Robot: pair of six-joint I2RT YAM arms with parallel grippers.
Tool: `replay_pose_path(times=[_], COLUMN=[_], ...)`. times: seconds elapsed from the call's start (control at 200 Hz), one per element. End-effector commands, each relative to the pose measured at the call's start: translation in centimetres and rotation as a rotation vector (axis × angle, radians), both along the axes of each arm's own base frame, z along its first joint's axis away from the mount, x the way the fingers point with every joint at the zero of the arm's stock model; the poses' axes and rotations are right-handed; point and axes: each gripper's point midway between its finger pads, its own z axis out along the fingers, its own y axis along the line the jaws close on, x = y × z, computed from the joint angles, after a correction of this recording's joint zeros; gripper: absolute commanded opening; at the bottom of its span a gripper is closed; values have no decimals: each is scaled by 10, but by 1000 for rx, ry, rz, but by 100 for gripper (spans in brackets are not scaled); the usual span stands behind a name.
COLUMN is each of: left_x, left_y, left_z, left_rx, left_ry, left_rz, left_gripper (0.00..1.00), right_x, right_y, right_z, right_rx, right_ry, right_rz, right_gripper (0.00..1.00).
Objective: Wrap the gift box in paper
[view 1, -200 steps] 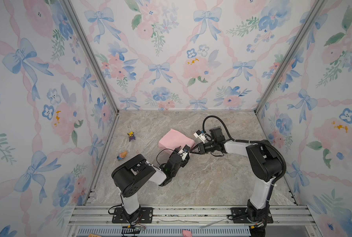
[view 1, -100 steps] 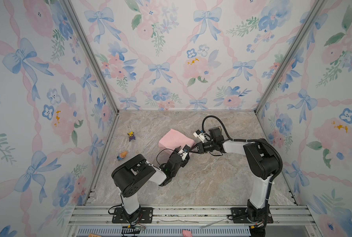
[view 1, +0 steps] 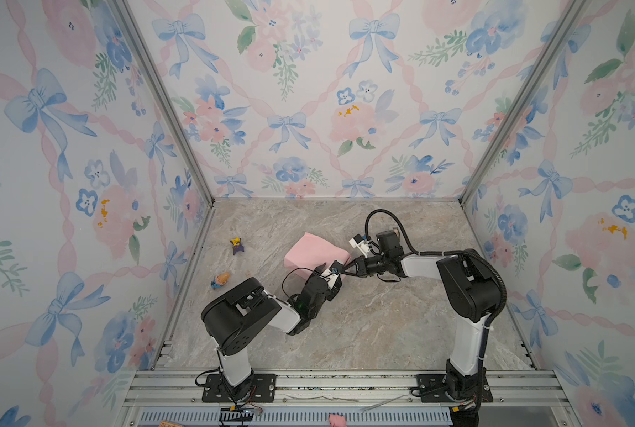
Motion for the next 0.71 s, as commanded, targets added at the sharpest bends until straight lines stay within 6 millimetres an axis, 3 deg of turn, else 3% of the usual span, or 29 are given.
replay_pose_path(times=[0.0,0.255,0.51,0.7], left_x=[-38,-38,-37,-36], left_y=[35,35,34,34], left_z=[-97,-97,-96,-94], left_rx=[219,219,215,213], left_ry=[296,296,293,289], left_rz=[-2,-2,0,2], left_gripper=[59,59,59,59], right_x=[-1,-8,-8,-7], right_y=[-8,-15,-19,-33], right_z=[17,33,17,25], right_rx=[6,8,-29,4], right_ry=[-56,-84,-55,-58], right_rz=[-23,-26,-49,-106], right_gripper=[3,2,0,15])
